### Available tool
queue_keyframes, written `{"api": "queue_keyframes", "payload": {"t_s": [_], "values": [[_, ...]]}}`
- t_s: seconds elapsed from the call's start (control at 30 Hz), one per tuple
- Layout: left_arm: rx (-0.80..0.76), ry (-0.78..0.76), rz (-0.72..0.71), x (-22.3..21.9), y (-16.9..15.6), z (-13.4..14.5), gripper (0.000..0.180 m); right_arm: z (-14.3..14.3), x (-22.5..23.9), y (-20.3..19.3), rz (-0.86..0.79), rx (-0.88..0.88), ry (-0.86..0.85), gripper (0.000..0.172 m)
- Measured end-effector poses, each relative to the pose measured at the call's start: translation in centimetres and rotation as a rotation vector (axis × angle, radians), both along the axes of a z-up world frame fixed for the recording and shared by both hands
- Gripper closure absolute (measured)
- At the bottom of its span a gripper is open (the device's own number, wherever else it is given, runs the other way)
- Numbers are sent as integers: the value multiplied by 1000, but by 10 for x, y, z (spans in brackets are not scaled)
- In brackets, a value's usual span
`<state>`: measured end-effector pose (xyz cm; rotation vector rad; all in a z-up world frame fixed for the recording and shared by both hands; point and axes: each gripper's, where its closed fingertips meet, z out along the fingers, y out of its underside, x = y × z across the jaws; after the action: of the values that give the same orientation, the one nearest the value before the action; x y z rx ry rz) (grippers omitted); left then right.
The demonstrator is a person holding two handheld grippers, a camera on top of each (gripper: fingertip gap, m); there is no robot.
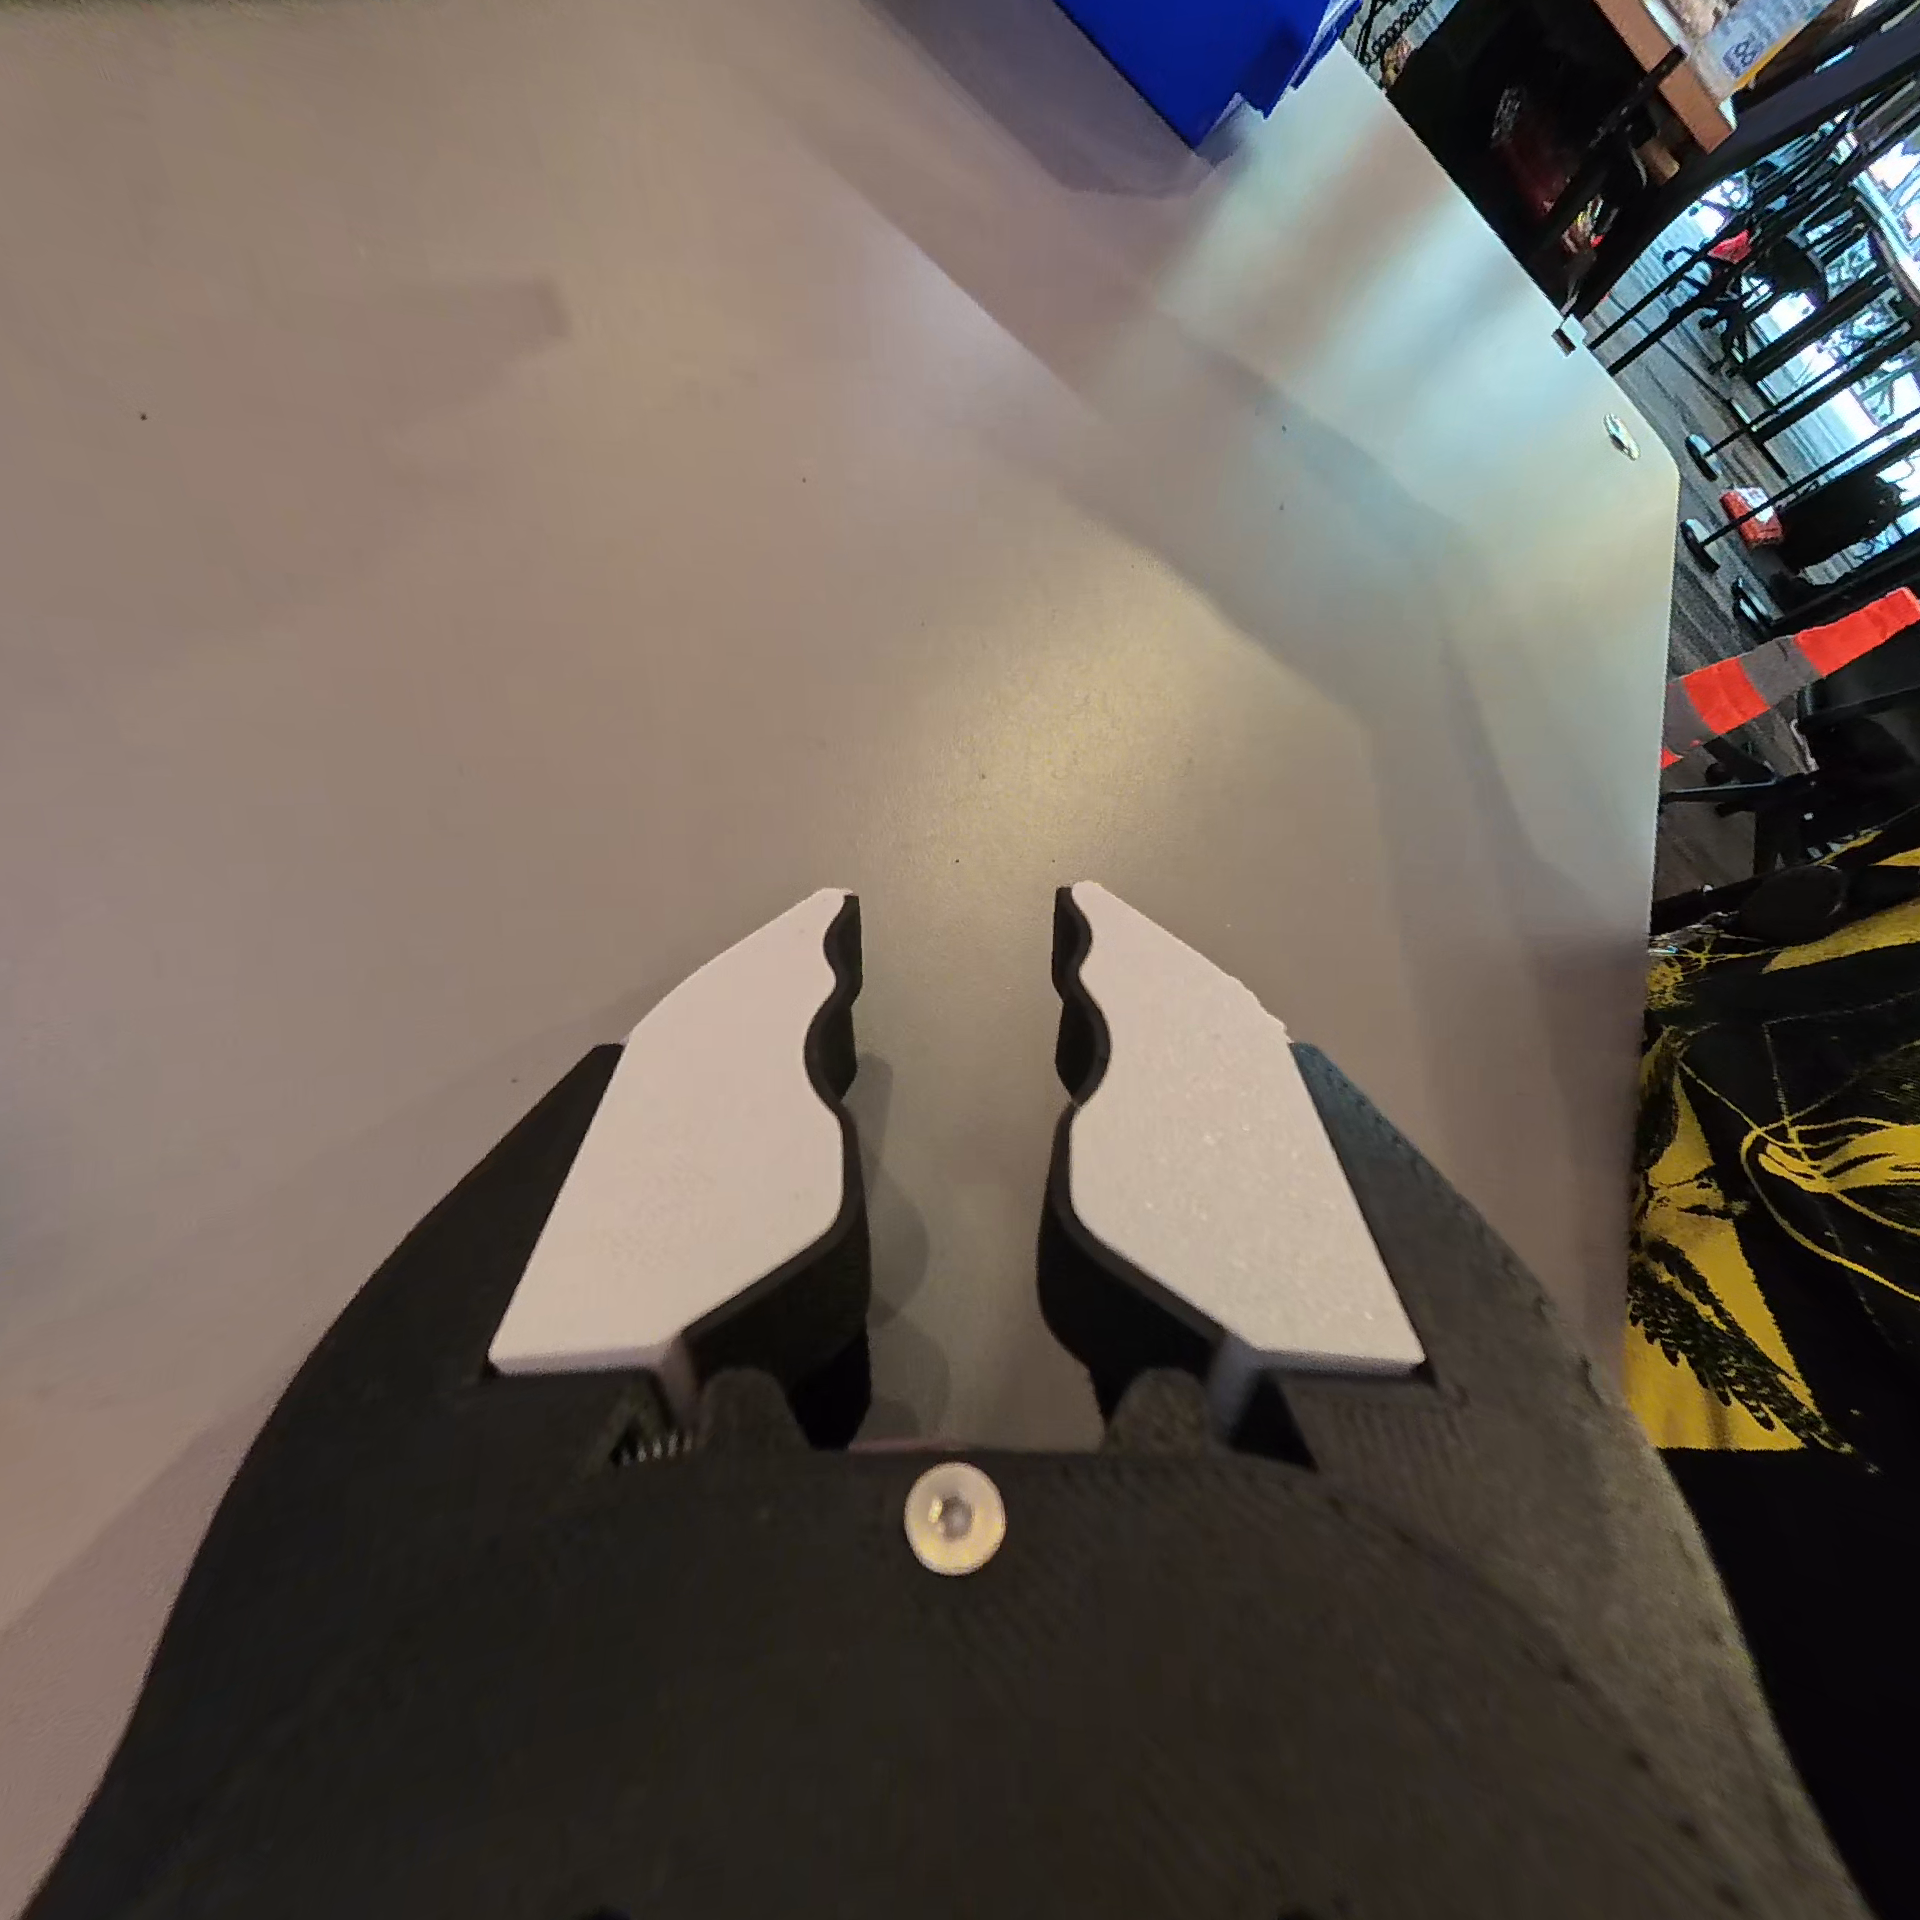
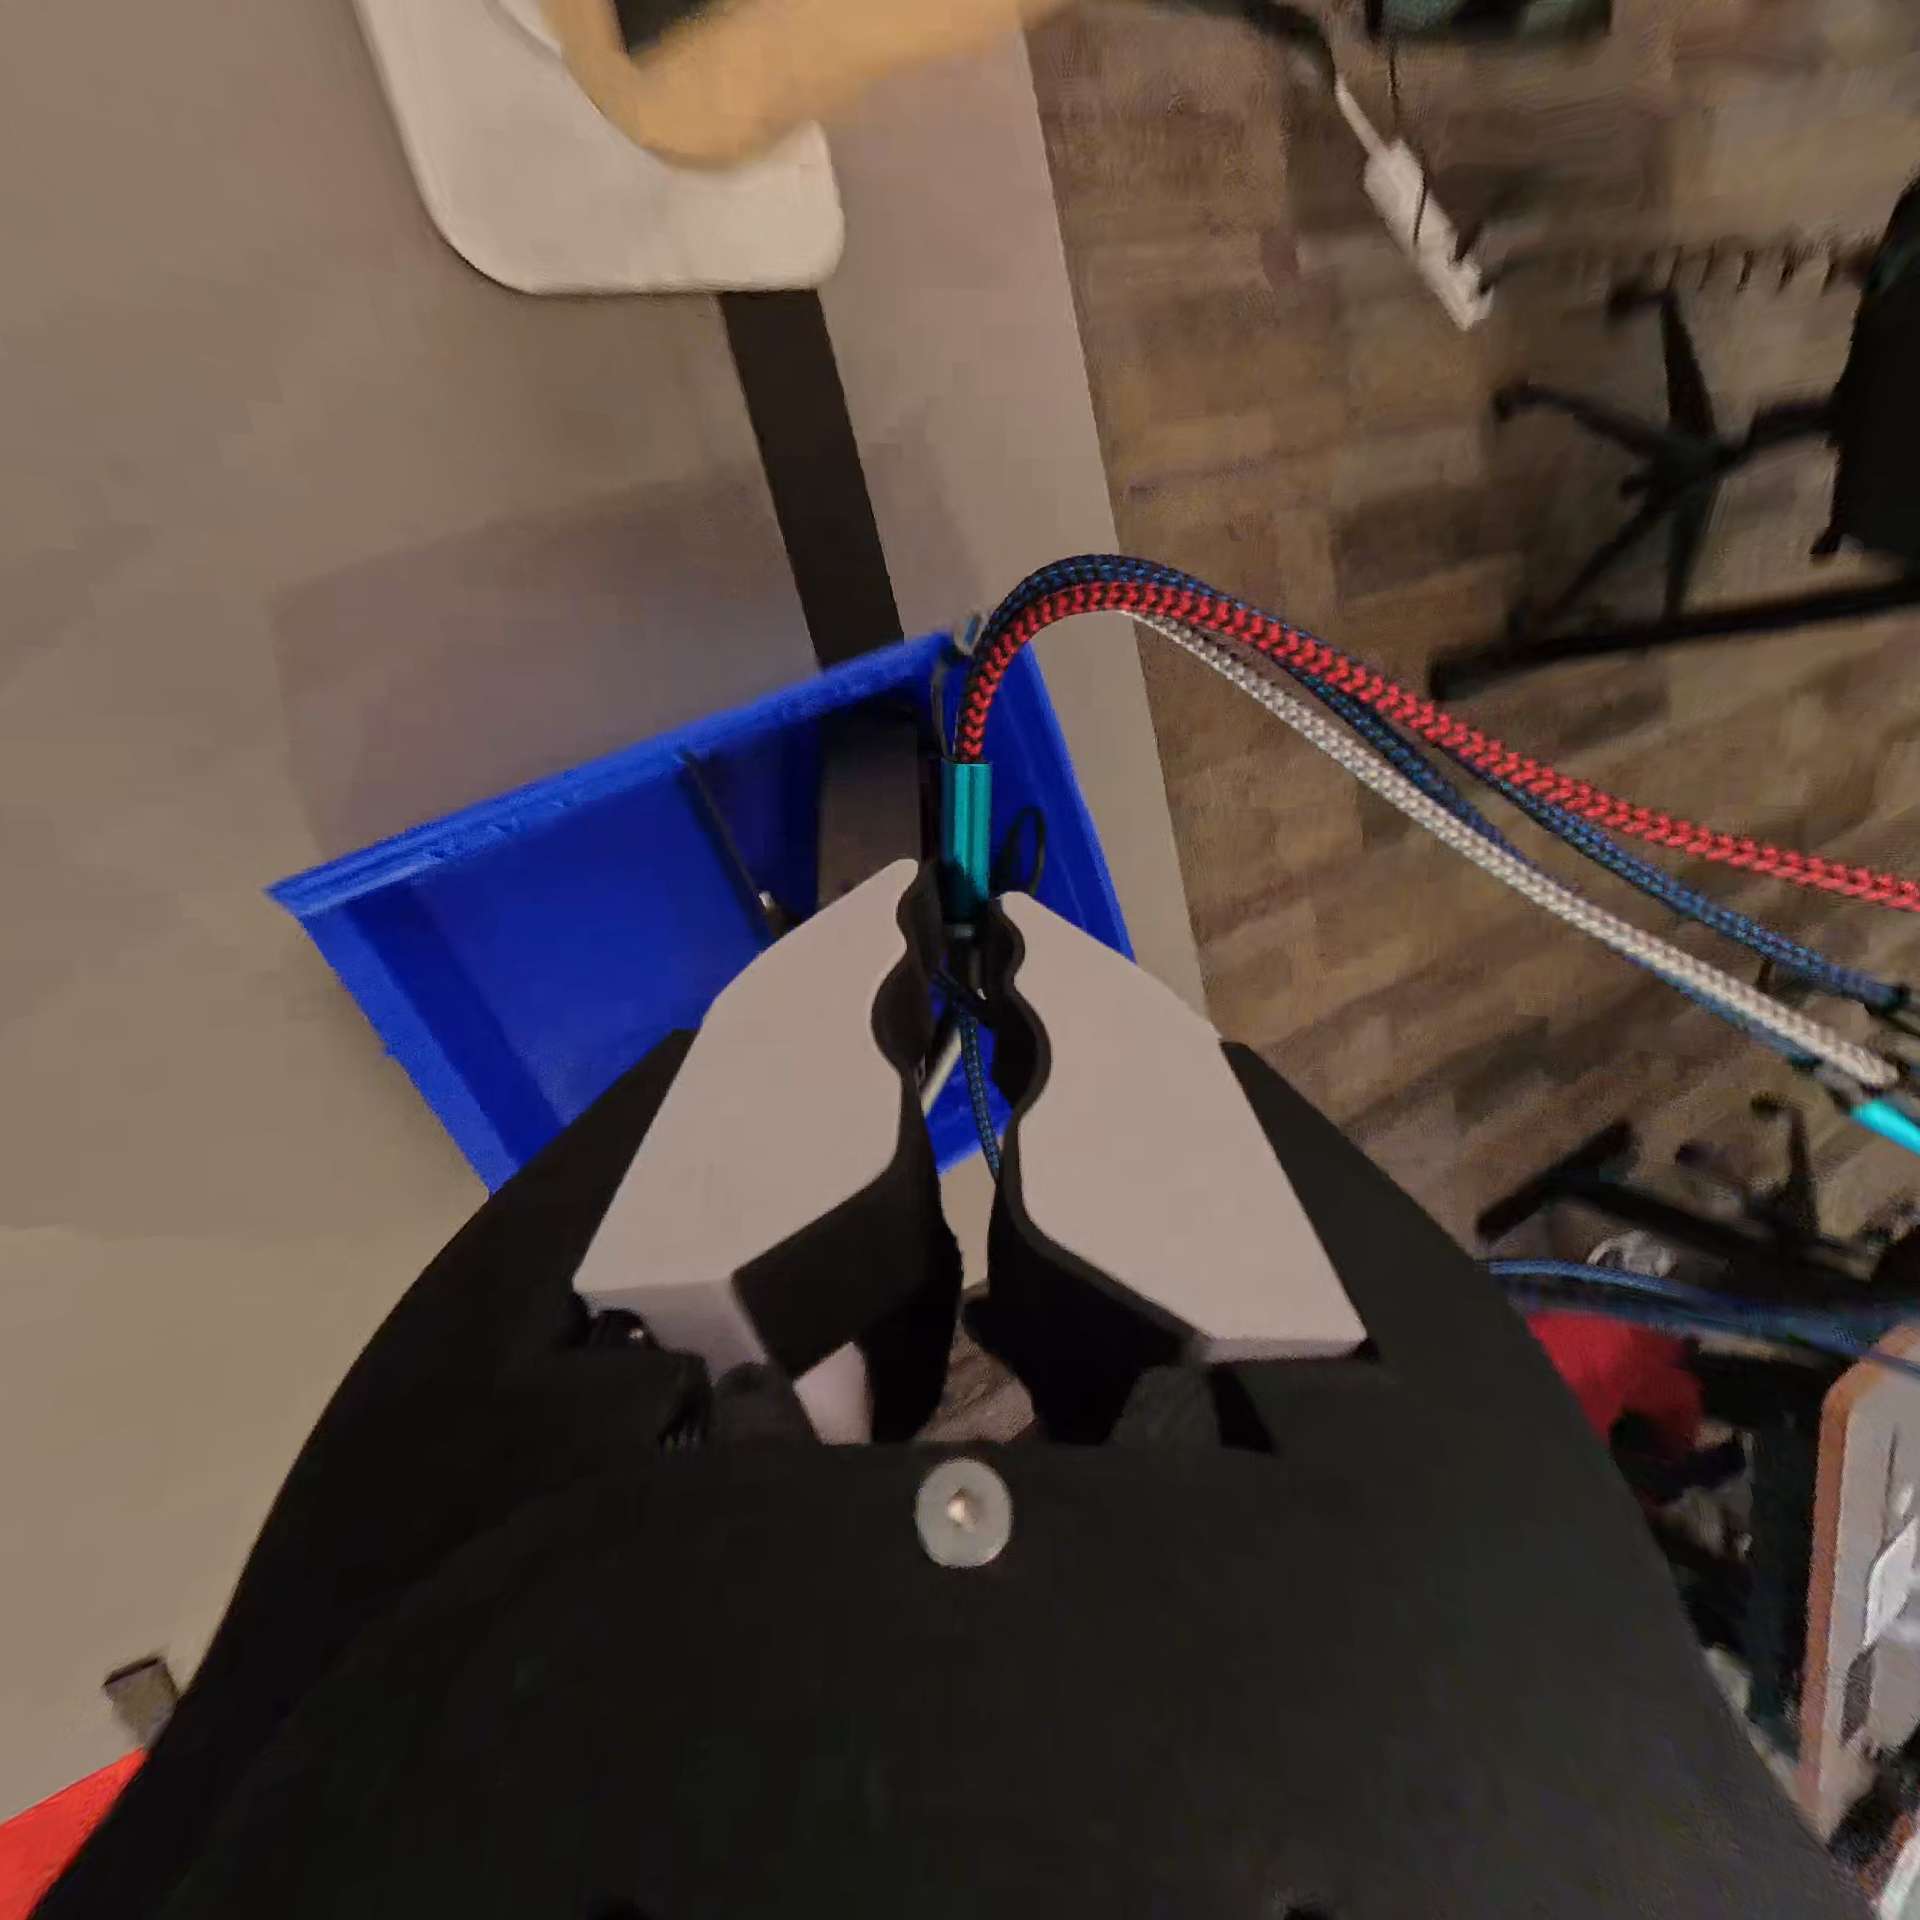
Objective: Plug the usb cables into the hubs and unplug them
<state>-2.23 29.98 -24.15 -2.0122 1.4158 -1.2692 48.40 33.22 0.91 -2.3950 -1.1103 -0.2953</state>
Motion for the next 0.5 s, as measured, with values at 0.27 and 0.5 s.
{"api": "queue_keyframes", "payload": {"t_s": [0.27, 0.5], "values": [[-1, 8, -6, 0, -1, -1, 146, -142, 21, 5, -125, -363, 48, 164], [-12, 5, -6, 0, 0, -1, 146, -201, 4, 27, -91, -465, 114, 164]]}}
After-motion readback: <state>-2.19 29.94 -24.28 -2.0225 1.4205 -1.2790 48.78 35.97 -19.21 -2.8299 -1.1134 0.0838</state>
